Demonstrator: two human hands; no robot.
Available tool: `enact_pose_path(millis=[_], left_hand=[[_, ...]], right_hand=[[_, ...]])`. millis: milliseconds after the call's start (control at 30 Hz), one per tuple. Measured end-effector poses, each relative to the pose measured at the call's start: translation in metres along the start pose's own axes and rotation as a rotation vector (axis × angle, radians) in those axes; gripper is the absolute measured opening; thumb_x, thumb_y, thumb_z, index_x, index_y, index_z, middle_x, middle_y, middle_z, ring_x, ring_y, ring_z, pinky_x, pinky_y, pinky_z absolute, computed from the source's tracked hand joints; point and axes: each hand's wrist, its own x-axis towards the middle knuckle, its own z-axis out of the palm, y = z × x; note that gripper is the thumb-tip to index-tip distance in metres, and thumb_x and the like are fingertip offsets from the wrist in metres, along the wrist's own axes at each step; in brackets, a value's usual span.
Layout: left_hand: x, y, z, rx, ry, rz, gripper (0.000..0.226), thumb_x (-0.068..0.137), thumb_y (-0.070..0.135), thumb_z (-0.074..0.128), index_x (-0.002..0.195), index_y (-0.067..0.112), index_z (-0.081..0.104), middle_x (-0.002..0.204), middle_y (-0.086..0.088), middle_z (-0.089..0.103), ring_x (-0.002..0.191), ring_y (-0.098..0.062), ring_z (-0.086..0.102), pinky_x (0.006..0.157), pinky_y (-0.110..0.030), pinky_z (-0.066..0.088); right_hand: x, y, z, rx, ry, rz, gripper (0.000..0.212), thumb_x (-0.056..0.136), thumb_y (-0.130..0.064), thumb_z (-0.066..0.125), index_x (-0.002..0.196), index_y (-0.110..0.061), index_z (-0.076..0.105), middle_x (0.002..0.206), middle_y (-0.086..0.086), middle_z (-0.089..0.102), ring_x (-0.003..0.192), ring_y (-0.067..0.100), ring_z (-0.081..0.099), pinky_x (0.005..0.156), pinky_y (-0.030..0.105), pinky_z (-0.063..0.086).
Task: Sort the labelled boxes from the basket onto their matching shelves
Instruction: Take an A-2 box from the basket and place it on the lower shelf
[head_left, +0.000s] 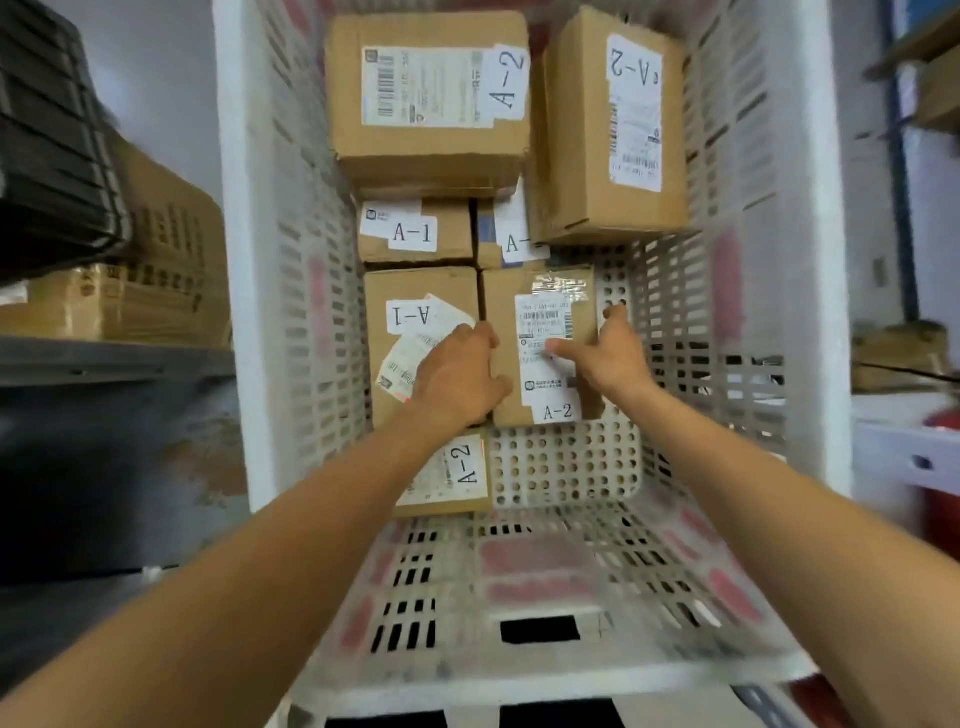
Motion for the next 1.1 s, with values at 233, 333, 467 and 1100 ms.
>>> enact_pose_path(millis=[233, 333, 467, 1100], left_hand=[[0.01, 0.0, 0.02, -0.068, -0.002, -0.05, 0.059, 0.085, 0.018, 0.065, 0.137, 0.012, 0.037, 0.125, -0.012, 0.049, 0.114, -0.028, 0.05, 0.089, -0.035, 0.04], [0.012, 0.002, 0.024, -0.088, -0.005, -0.074, 0.063, 0.085, 0.015, 0.065, 0.139, 0.009, 0.034, 0.128, -0.013, 0.046, 0.117, -0.03, 0.048, 0.091, -0.035, 0.04], [0.019, 0.005, 0.038, -0.155, -0.045, -0.1, 0.062, 0.082, 0.016, 0.067, 0.136, 0.007, 0.038, 0.128, -0.013, 0.046, 0.12, -0.031, 0.046, 0.098, -0.038, 0.042], [-0.026, 0.033, 0.005, -0.571, -0.043, -0.133, 0.102, 0.068, 0.01, 0.084, 0.149, 0.021, 0.022, 0.132, -0.005, 0.035, 0.128, -0.024, 0.041, 0.111, -0.039, 0.036]], right_hand=[[0.017, 0.019, 0.02, 0.221, -0.007, 0.106, 0.069, 0.075, -0.025, 0.082, 0.126, -0.005, 0.039, 0.122, 0.008, 0.062, 0.107, 0.024, 0.062, 0.094, 0.039, 0.051], [0.02, 0.029, 0.016, 0.275, -0.035, 0.12, 0.062, 0.074, -0.022, 0.083, 0.118, -0.011, 0.041, 0.118, 0.006, 0.065, 0.103, 0.022, 0.064, 0.094, 0.039, 0.051], [0.01, 0.045, 0.013, 0.295, -0.004, 0.165, 0.05, 0.075, -0.013, 0.081, 0.108, -0.012, 0.044, 0.117, 0.009, 0.064, 0.102, 0.022, 0.063, 0.09, 0.037, 0.052], [-0.06, 0.003, -0.038, 0.478, -0.005, 0.098, 0.066, 0.074, -0.008, 0.08, 0.131, -0.012, 0.046, 0.115, 0.002, 0.067, 0.101, 0.02, 0.067, 0.092, 0.045, 0.054]])
